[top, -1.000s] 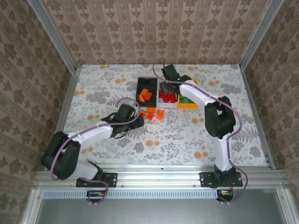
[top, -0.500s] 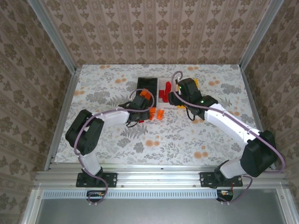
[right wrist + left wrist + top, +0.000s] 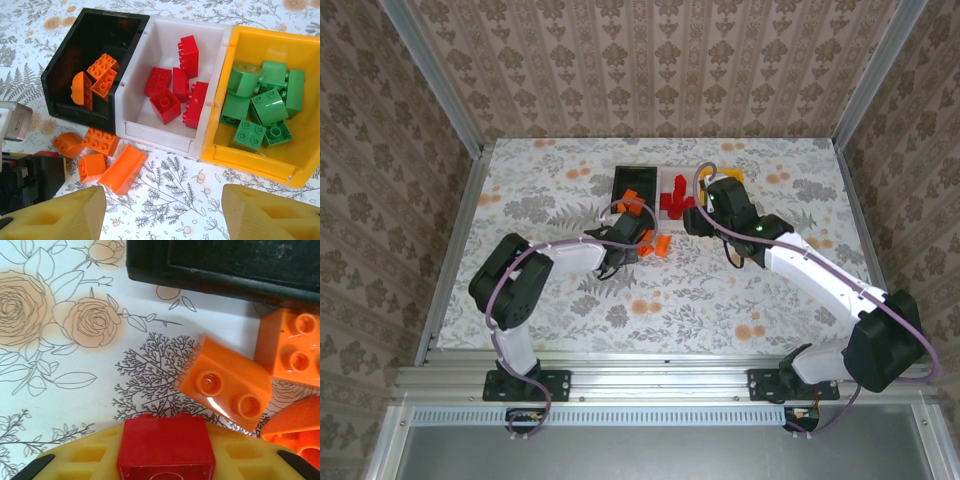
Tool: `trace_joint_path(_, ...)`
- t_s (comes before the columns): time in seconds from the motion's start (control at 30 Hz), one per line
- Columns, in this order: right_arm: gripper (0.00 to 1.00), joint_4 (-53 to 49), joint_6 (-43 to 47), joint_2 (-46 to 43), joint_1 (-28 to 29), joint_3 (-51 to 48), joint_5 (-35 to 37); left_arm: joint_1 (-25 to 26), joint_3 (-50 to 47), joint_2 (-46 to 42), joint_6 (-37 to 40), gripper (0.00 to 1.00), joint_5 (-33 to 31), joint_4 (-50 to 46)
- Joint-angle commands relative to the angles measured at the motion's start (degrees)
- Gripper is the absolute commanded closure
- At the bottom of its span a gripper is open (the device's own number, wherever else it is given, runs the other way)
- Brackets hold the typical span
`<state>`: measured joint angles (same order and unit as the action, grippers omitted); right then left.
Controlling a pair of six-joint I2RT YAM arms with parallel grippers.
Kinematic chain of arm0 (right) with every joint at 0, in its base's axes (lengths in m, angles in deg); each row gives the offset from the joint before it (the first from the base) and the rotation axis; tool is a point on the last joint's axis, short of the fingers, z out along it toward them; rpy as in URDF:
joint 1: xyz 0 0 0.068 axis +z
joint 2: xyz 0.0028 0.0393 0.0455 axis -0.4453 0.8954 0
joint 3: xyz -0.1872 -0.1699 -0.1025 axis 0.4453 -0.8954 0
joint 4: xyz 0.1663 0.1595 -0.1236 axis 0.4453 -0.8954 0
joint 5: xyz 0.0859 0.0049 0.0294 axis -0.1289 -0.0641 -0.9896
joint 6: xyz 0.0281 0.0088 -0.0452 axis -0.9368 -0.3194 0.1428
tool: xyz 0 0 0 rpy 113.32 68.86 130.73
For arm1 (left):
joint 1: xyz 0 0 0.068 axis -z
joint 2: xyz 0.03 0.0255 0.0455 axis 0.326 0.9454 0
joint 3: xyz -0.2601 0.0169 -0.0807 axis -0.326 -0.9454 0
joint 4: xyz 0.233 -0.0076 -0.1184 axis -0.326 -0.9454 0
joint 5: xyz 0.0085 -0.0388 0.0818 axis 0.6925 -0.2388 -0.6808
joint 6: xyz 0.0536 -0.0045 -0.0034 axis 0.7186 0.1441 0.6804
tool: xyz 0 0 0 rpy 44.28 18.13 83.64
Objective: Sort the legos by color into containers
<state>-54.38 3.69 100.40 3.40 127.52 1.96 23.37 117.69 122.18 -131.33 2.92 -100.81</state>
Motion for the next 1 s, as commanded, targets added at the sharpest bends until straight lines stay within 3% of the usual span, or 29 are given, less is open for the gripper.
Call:
trace_joint_path(0.0, 0.37, 0.7, -1.0, -1.2, 0.0, -0.8, -1.4, 0.1, 0.6, -0.4, 2.6, 0.63, -1.5, 0.8)
trace_joint_path(0.2, 0.37, 0.5, -0.7, -2.4, 0.0, -1.3, -0.6, 0.9, 0.0, -1.8, 2.6, 0.72, -1.6, 0.1)
trace_joint_path(0.47, 0.37, 5.2, -6.0, -3.6, -0.9, -6.5, 2.7, 5.0, 6.7, -8.9, 7.4, 0.73, -1.6, -6.2)
trace_joint_path(0.7, 0.35, 10.3, -16.2, -10.3, -4.2, -18.9, 6.4, 5.3, 24.6, 1.0, 17.6, 0.73, 11.1, -7.6)
trace_joint_path(0.97, 0.34, 6.1, -18.0, -22.7, -6.7, -26.5, 10.3, 5.7, 38.7, 12.5, 23.9, 0.72, 10.0, -8.7)
